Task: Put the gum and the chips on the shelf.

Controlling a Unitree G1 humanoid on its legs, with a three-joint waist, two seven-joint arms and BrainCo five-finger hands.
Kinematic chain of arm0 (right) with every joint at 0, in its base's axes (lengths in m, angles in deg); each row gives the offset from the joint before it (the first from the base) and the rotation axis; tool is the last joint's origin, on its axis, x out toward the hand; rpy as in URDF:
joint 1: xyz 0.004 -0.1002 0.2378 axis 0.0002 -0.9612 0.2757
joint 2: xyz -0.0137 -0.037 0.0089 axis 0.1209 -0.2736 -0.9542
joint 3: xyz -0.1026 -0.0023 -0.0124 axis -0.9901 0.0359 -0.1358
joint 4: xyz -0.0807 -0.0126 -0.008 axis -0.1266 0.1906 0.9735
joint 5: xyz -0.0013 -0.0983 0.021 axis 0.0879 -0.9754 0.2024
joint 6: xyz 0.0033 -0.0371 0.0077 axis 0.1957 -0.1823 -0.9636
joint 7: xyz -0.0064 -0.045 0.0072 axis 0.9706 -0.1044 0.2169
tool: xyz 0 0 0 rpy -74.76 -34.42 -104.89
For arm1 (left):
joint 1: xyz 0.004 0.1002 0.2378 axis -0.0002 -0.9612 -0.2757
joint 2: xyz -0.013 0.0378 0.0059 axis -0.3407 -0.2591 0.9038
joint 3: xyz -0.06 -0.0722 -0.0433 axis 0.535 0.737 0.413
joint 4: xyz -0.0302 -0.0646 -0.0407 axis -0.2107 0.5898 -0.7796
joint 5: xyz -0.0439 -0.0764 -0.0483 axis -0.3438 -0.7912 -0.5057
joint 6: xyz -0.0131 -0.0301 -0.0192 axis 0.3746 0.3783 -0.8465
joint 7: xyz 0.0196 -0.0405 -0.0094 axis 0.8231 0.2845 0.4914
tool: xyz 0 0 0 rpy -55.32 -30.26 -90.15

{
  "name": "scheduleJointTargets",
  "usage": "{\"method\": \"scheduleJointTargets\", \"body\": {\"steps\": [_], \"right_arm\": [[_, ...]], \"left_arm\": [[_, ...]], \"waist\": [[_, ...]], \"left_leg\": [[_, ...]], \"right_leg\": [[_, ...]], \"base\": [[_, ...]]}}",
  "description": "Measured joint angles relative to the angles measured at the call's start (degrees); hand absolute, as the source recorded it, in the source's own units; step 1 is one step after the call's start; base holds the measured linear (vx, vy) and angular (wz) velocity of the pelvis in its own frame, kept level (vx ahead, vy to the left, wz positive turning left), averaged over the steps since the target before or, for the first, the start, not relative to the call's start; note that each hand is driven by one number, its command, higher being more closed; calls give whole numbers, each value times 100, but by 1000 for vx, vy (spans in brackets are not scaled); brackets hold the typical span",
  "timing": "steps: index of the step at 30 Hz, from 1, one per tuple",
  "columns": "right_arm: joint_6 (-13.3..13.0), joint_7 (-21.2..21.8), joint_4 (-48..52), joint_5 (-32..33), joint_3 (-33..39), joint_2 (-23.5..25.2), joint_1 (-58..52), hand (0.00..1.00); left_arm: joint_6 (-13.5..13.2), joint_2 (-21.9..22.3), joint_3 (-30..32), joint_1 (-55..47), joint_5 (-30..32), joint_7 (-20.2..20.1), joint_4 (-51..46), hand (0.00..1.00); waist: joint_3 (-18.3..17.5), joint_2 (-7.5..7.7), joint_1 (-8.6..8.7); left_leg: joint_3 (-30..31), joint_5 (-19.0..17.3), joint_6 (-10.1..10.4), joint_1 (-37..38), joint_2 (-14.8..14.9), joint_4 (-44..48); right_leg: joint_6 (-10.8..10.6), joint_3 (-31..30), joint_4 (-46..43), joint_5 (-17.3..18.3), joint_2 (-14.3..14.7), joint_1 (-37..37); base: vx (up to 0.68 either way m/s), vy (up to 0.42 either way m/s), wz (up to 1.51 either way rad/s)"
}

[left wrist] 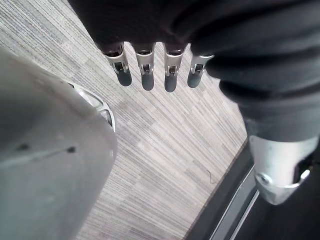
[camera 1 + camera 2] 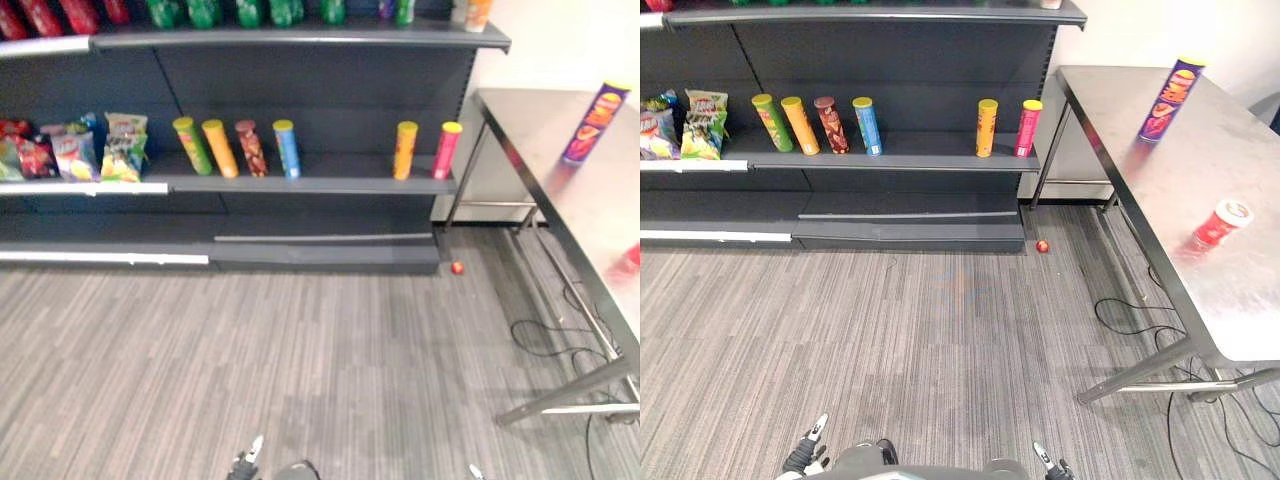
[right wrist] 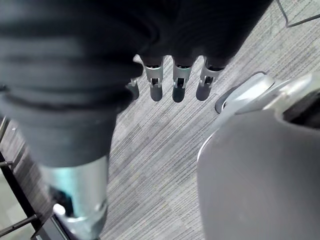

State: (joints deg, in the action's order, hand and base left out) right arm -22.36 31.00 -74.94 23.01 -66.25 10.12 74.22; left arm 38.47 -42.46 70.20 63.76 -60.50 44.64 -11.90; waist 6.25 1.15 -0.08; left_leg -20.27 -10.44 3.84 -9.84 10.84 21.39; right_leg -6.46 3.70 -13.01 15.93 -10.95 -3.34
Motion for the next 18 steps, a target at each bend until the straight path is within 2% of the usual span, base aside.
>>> {"method": "scheduleJointTargets", "body": {"steps": [3,5,8,11,12,14,15,16,17,18], "right_arm": [[-15,31,-234,-11,241,-10,239,0],[-40,61,-395,-16,325,-44,313,0],[-34,61,-475,-20,492,-83,307,0],[-34,63,-435,-16,552,-124,315,0],[-23,51,-429,-15,539,-116,307,0],[-6,50,-427,-11,504,-76,212,0],[6,45,-425,9,406,-30,145,0],[-1,41,-393,67,302,-59,153,0],[-3,42,-376,65,237,-69,163,0],[-5,52,-374,64,76,-124,168,0]], "left_arm": [[11,-41,-28,6,-37,-46,193,0],[15,-110,-249,7,-57,-56,469,0],[22,-203,-514,45,-44,-58,731,0],[50,-209,-670,33,-33,-52,822,0],[86,-321,-849,52,74,-44,823,0],[89,-393,-963,46,154,-26,825,0],[89,-415,-978,28,258,0,833,0],[90,-426,-1000,26,268,24,837,0],[102,-434,-1027,33,269,36,841,0],[113,-427,-1024,36,278,50,839,0]], "waist": [[-80,-31,0],[-207,-106,-3],[-278,-156,-18],[-264,-192,-24],[-162,-121,28],[-72,-27,67],[2,-51,103],[-2,-59,158],[4,-60,162],[4,-66,159]], "left_leg": [[-69,-84,12,63,-43,81],[91,-84,12,112,-102,28],[212,-86,13,330,-216,-336],[226,-180,-45,688,-338,-904],[146,-185,-68,987,-457,-1038],[135,-227,-127,1245,-528,-1121],[139,-277,-202,1499,-575,-1273],[132,-319,-302,1745,-595,-1448],[129,-333,-323,1830,-603,-1502],[117,-352,-336,1930,-595,-1588]], "right_leg": [[-40,-227,396,-334,11,-101],[-47,-440,625,-520,-1,-98],[-74,-642,407,-626,-24,123],[-74,-931,-901,-626,38,892],[-51,-1008,-2175,-829,-7,1438],[-42,-965,-2832,-1158,-69,1634],[-15,-856,-3270,-1541,-155,1728],[-6,-682,-3584,-1636,-260,1826],[109,-499,-3709,-1485,-307,1877],[279,-42,-3875,-935,-345,2046]], "base": [[164,106,-37],[156,19,-52],[119,23,-49],[73,69,-58],[64,123,-31],[70,111,-7],[101,80,1],[110,69,-1],[137,39,-3],[151,33,0]]}}
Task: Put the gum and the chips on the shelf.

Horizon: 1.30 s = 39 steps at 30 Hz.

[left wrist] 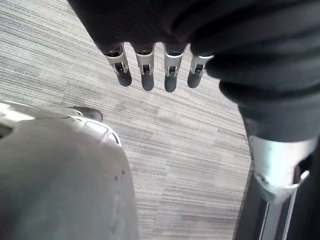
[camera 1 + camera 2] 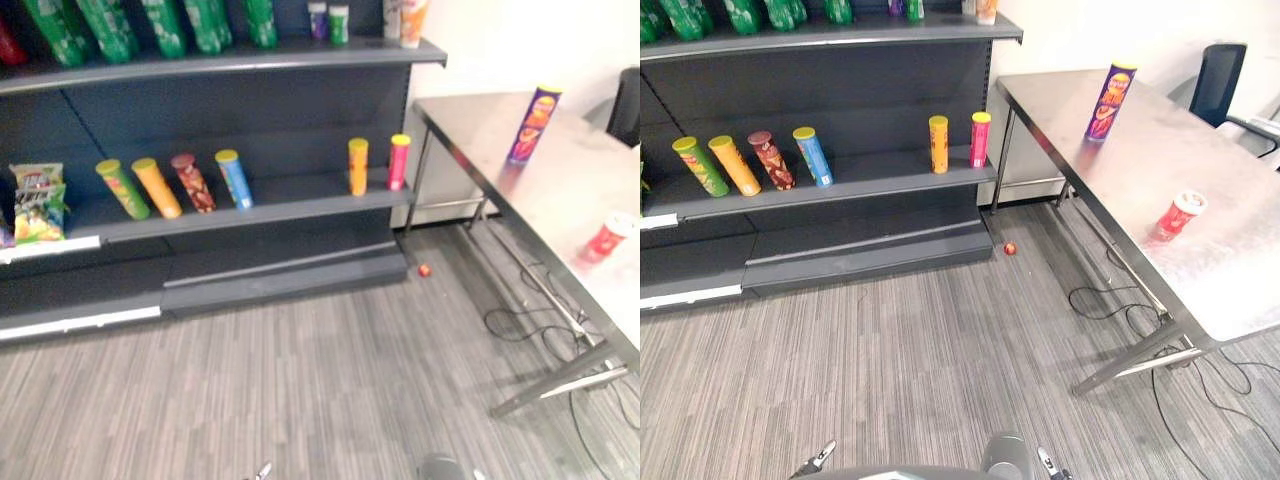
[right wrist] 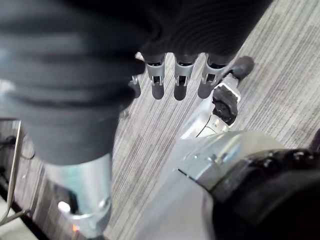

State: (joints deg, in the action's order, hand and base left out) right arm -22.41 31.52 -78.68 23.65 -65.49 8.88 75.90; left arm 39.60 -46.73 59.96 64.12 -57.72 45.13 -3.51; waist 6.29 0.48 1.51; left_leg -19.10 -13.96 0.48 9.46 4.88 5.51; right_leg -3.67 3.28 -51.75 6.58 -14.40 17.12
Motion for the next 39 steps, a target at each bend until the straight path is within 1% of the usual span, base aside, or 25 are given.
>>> {"method": "scheduleJointTargets", "body": {"steps": [1,3,4,5,6,7,8,9,11,14,17,18,19,20,21,22,24,25,26,28,30,34,36,38,39], "right_arm": [[0,8,1,-1,-64,-26,15,0],[-1,9,7,-3,-172,-76,61,0],[-2,8,21,-3,-226,-93,72,0],[-8,7,71,-3,-261,-56,73,0],[-19,9,102,-3,-274,-41,53,0],[-42,14,180,2,-264,-124,164,0],[-93,17,228,3,-265,-140,234,0],[-120,17,276,30,-246,-162,299,0],[-111,20,299,38,-254,-142,344,0],[-94,22,394,39,-252,-73,281,0],[-82,24,387,38,-217,-46,223,0],[-92,23,393,39,-212,-17,187,0],[-94,25,395,39,-211,-31,182,0],[-94,26,403,42,-215,-51,181,0],[-96,25,424,48,-222,-81,156,0],[-104,28,468,146,-274,-101,122,0],[-107,32,517,267,-375,-110,113,0],[-106,49,551,270,-426,-148,90,0],[-90,59,605,279,-413,-162,74,0],[-87,70,555,275,-401,-160,-14,0],[-79,58,376,270,-389,-156,-37,0],[-81,37,376,198,-232,-101,-119,0],[-82,-4,375,163,-185,-103,-223,0],[-82,-5,371,151,-64,-106,-256,0],[-81,3,248,139,76,-124,-199,0]], "left_arm": [[16,3,9,-5,7,4,1,0],[23,58,128,-8,9,7,-31,0],[28,65,137,-91,10,3,-119,0],[23,50,229,-163,11,-17,-213,0],[23,42,309,-174,12,-23,-227,0],[31,182,361,-180,28,-28,-171,0],[29,280,377,-172,122,-36,-153,0],[31,342,384,-92,182,-41,-156,0],[20,358,407,-37,224,-64,-257,0],[34,313,417,-40,225,-118,-353,0],[34,307,502,-48,224,-153,-419,0],[33,302,567,-46,222,-145,-481,0],[33,313,566,-44,222,-145,-524,0],[32,330,564,-42,218,-143,-571,0],[31,358,570,-28,198,-139,-579,0],[31,399,595,-56,60,-121,-574,0],[26,460,711,-129,-144,-102,-574,0],[21,534,767,-247,-246,-96,-565,0],[23,589,921,-256,-281,-104,-572,0],[19,617,1028,-279,-343,-105,-620,0],[-16,633,1034,-335,-398,-100,-777,0],[-114,646,1061,-398,-441,-101,-805,0],[-109,659,1159,-399,-442,-108,-785,0],[-110,737,1185,-419,-432,-98,-759,0],[-114,752,1218,-456,-462,-105,-647,0]], "waist": [[11,-10,0],[102,-56,3],[119,-46,-2],[132,65,-3],[163,120,-6],[176,-118,-12],[197,-163,2],[214,-312,-7],[285,-237,-15],[287,-174,15],[253,-101,1],[219,-66,21],[205,-92,23],[186,-146,29],[167,-241,32],[174,-312,10],[158,-362,-13],[116,-366,-34],[101,-398,-25],[103,-349,-66],[84,-262,-167],[77,-228,-179],[68,-213,-166],[22,-311,-163],[-68,-415,-196]], "left_leg": [[-21,-7,6,48,26,-55],[-133,40,83,254,128,-153],[-240,44,93,391,153,-216],[-269,32,119,530,58,-263],[-272,36,162,625,-15,-287],[-360,19,272,695,164,-339],[-427,25,284,687,229,-338],[-569,48,322,734,269,-342],[-695,128,440,816,289,-337],[-687,129,443,983,263,-321],[-679,130,444,910,314,81],[-663,125,450,505,481,1107],[-639,134,459,334,577,1538],[-604,168,509,149,704,2003],[-411,388,660,-214,969,2948],[-174,831,641,-490,1131,3759],[61,1853,599,-796,1191,4486],[129,1965,661,-1042,1214,5000],[59,1155,580,-1265,1207,5381],[-101,396,332,-1482,1104,5308],[-75,94,215,-1628,982,4571],[735,233,280,-1721,1001,1858],[1065,423,322,-1726,934,1161],[1501,635,429,-1590,751,410],[1622,1122,932,-1410,663,321]], "right_leg": [[26,312,67,274,39,126],[134,955,755,399,284,208],[91,1209,1567,310,517,188],[134,1415,2650,-295,718,92],[680,1598,2966,-416,746,6],[720,1668,3135,-462,971,-131],[717,1696,3240,-460,1079,-127],[723,1785,3309,-455,1177,-128],[773,2145,3180,-273,1139,-133],[736,2390,2897,277,968,-191],[737,2631,2744,536,785,-285],[727,2673,2878,552,726,-443],[716,2673,2951,546,754,-493],[717,2669,3024,546,803,-551],[719,2629,3136,544,951,-683],[748,2412,3163,561,1146,-786],[786,1944,3231,583,1382,-887],[815,1472,3337,594,1534,-950],[926,967,3346,523,1699,-985],[946,399,3449,500,1782,-1254],[871,-243,3583,518,1784,-1519],[698,-1457,3671,640,1732,-1773],[565,-1840,3556,816,1624,-1820],[270,-2224,3302,1052,1544,-1803],[87,-2358,3088,1207,1504,-1763]], "base": [[214,7,0],[185,-24,-5],[307,-100,-18],[392,-131,-23],[395,-117,-52],[249,-56,-59],[260,-50,-69],[199,-71,-44],[143,-103,-33],[45,-87,1],[52,-58,13],[52,-77,6],[61,-94,0],[68,-55,-23],[122,-90,-61],[131,-73,-105],[138,-25,-146],[254,70,-190],[247,90,-185],[271,97,-168],[225,118,-169],[269,263,-175],[362,411,-111],[387,500,-110],[354,494,-115]]}}
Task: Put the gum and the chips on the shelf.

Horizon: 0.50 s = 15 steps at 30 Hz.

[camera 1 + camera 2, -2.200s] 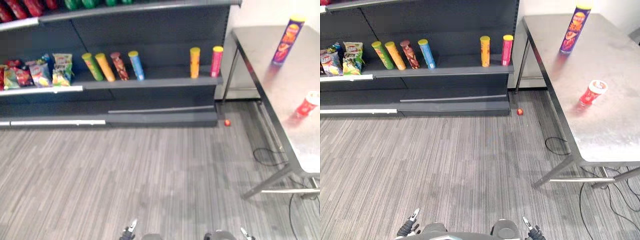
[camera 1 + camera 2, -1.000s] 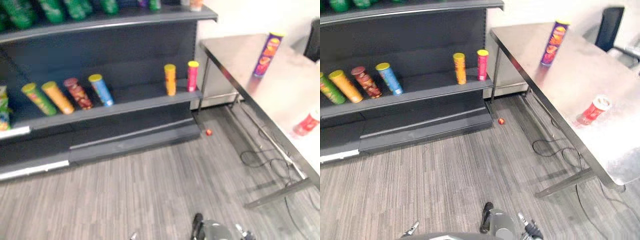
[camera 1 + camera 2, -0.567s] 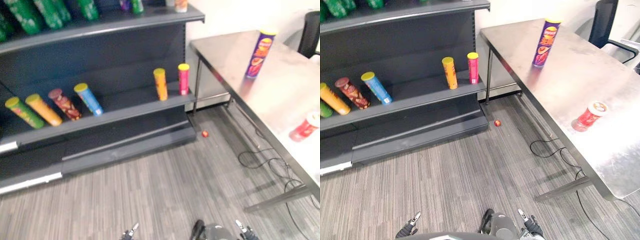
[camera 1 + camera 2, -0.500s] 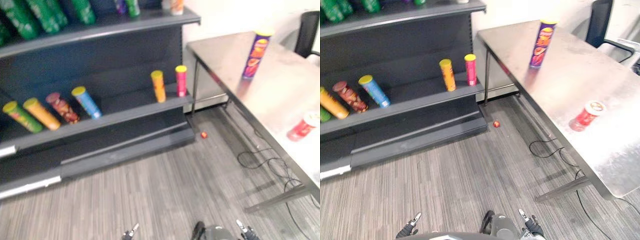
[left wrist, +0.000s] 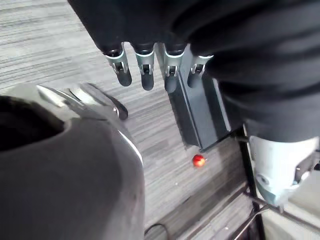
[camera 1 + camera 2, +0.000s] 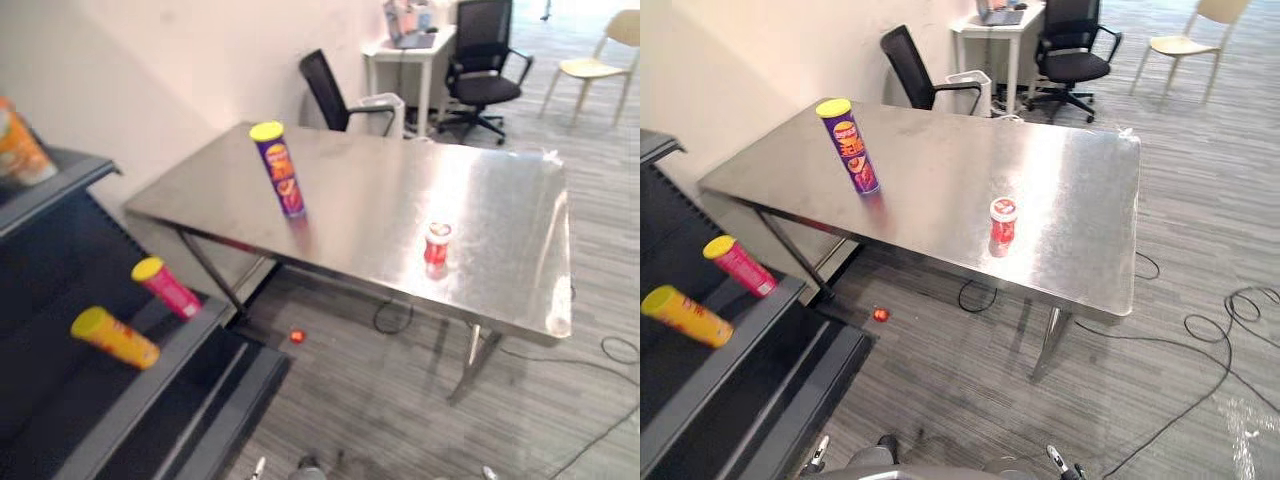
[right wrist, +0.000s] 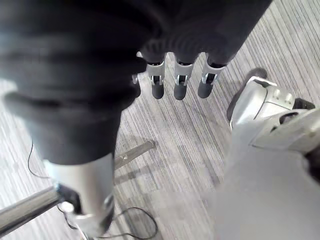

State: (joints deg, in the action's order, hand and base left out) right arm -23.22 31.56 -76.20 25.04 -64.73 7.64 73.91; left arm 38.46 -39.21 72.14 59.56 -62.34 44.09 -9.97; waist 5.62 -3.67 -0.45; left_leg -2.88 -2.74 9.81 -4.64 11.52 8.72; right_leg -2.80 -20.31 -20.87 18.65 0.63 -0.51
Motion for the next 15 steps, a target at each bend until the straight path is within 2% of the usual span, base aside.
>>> {"method": "scheduleJointTargets", "body": {"steps": [1,2,3,4,6,7,8,9,10,11,12,15], "right_arm": [[1,7,-79,1,16,60,45,0],[1,18,-94,-9,27,86,46,0],[5,64,-141,-187,179,224,62,0],[13,89,-179,-220,189,230,108,0],[23,103,-265,-222,276,203,220,0],[39,100,-300,-221,312,176,268,0],[49,98,-312,-223,308,155,281,0],[61,96,-312,-242,279,134,287,0],[64,94,-306,-359,248,119,300,0],[68,64,-309,-437,168,83,298,0],[73,45,-308,-442,154,65,297,0],[85,-41,-310,-442,163,34,319,0]], "left_arm": [[1,-99,-17,-2,18,8,25,0],[2,-157,-50,-7,26,5,73,0],[-22,-369,-243,50,225,7,184,0],[-28,-495,-442,164,398,14,351,0],[-29,-575,-728,252,504,25,483,0],[-30,-609,-894,270,625,59,506,0],[-30,-620,-974,276,663,73,513,0],[-29,-643,-1083,290,689,85,529,0],[-20,-682,-1231,316,699,92,541,0],[14,-720,-1375,349,700,108,547,0],[17,-728,-1422,357,700,113,547,0],[23,-740,-1649,409,810,123,547,0]], "waist": [[-40,144,32],[-104,218,49],[-204,383,49],[-243,414,38],[-240,360,46],[-230,321,43],[-232,301,43],[-227,285,40],[-224,277,55],[-224,278,48],[-225,279,39],[-205,242,41]], "left_leg": [[-172,-96,-79,38,-102,77],[-303,-176,-130,82,-160,112],[-756,-462,-313,139,-322,336],[-976,-530,-406,200,-395,336],[-1217,-584,-500,283,-424,281],[-1405,-577,-513,404,-446,133],[-1487,-572,-520,452,-456,69],[-1622,-559,-541,517,-481,-1],[-1735,-540,-573,550,-523,-72],[-1792,-529,-590,574,-595,-129],[-1840,-516,-610,589,-642,-169],[-1805,-466,-681,591,-779,-274]], "right_leg": [[-41,3,-18,-33,-130,6],[-127,62,12,-110,-230,26],[-193,60,304,-353,-544,23],[-268,-23,539,-660,-676,33],[-305,-75,702,-1047,-728,138],[-397,183,763,-1266,-796,210],[-385,408,791,-1372,-823,250],[-376,807,822,-1483,-891,318],[-387,1524,918,-1570,-1018,344],[-354,2142,1065,-1600,-1135,334],[-354,2330,1145,-1601,-1184,323],[-356,2421,1507,-1598,-1236,230]], "base": [[327,475,-105],[250,407,-102],[350,620,-126],[258,519,-127],[92,333,-94],[29,243,-88],[4,187,-76],[-12,124,-64],[-31,120,-63],[-35,70,-48],[-46,56,-36],[-53,-2,-15]]}}
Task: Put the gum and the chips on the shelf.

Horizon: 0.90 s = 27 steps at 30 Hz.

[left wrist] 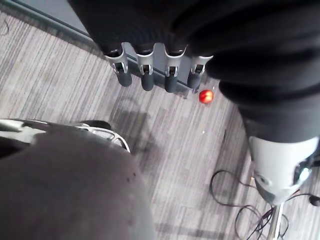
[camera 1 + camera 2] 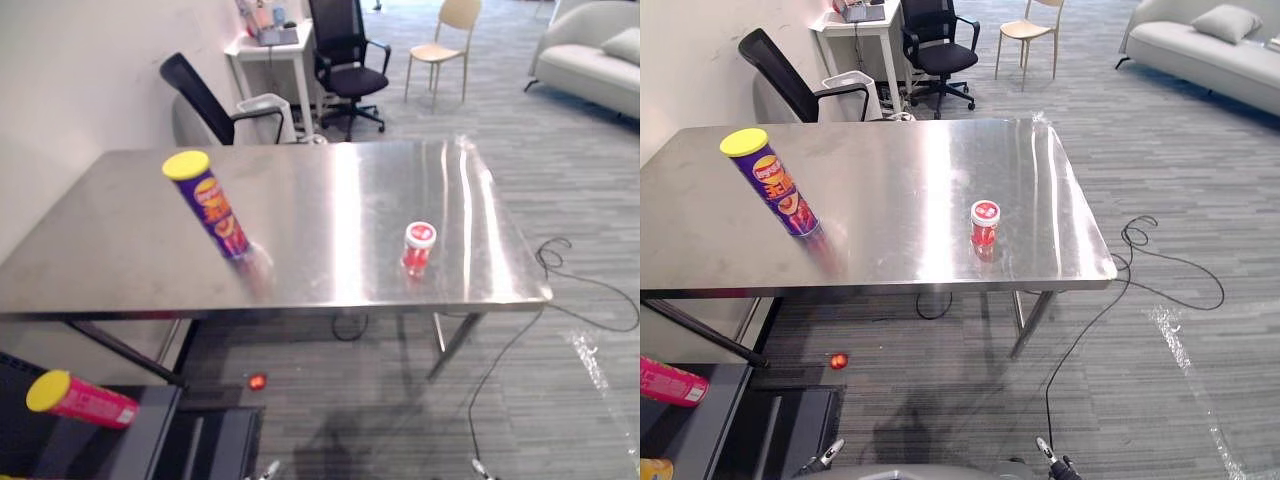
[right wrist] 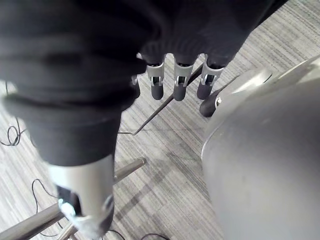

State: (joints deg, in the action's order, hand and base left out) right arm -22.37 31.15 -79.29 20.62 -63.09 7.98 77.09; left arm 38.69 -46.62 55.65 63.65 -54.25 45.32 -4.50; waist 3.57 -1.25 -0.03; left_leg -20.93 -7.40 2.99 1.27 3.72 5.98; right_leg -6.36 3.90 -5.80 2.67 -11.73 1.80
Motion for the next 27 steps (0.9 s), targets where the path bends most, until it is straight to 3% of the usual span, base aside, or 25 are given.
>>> {"method": "scheduleJointTargets", "body": {"steps": [6,9,14,18,23,27], "right_arm": [[25,-119,-173,-215,366,-124,-16,0],[36,-220,-213,-234,832,-174,-56,0],[23,-457,-20,-483,1821,-705,-80,0],[-8,-605,375,-723,2050,-1095,-29,0],[-122,-918,1581,-1035,2031,-1288,123,0],[-187,-1242,3734,-1649,1701,-1271,3,0]], "left_arm": [[10,43,-135,0,139,1,-1,0],[9,0,-127,-8,295,1,-16,0],[11,-42,-103,-85,335,-7,-18,0],[0,-32,19,-100,461,-8,-22,0],[-8,-28,108,-105,503,-5,-27,0],[-27,30,272,-257,487,6,-251,0]], "waist": [[71,-105,-8],[60,-46,-25],[20,41,-15],[3,55,3],[-15,73,29],[-21,79,57]], "left_leg": [[354,532,28,346,-53,-893],[465,670,94,384,0,-1111],[430,615,71,360,-62,-1132],[347,571,51,384,-106,-1130],[273,489,29,381,-112,-1104],[234,291,53,359,-50,-852]], "right_leg": [[-51,372,264,161,87,-162],[-36,512,404,164,168,-245],[-142,474,668,-46,102,-306],[-128,337,689,-118,83,-289],[-139,181,723,-141,124,-237],[-139,75,649,-141,151,-226]], "base": [[-114,-73,15],[-91,-54,18],[10,20,-4],[92,35,-13],[106,0,-17],[50,-17,-11]]}}
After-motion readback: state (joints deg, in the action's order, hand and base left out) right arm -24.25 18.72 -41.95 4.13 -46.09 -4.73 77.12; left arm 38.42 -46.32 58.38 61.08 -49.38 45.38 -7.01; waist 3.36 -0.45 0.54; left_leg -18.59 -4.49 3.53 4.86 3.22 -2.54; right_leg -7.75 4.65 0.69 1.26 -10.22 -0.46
